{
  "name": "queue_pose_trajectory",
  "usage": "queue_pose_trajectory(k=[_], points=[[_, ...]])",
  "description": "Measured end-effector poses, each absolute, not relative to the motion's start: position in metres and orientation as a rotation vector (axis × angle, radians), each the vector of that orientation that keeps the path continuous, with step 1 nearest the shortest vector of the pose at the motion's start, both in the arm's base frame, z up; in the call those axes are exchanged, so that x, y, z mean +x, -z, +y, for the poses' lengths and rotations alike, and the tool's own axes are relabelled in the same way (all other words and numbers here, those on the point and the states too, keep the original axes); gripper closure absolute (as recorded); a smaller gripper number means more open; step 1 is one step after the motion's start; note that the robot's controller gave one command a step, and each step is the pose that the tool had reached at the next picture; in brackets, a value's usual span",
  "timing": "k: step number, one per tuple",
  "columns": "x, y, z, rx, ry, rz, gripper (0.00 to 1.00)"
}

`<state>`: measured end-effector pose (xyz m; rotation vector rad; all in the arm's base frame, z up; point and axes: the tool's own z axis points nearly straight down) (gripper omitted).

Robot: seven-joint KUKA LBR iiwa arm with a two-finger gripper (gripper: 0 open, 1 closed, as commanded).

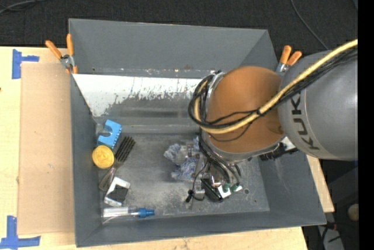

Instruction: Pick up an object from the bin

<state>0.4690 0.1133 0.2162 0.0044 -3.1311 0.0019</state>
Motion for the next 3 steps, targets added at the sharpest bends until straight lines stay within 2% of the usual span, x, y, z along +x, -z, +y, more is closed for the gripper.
queue_pose_trajectory(k=[1,2,3], points=[[0.471,-0.220,0.112,-0.004,0.000,-3.139,0.00],[0.519,-0.137,0.067,0.210,0.002,-3.135,0.00],[0.575,-0.069,0.005,0.126,0.007,-3.148,0.00]])
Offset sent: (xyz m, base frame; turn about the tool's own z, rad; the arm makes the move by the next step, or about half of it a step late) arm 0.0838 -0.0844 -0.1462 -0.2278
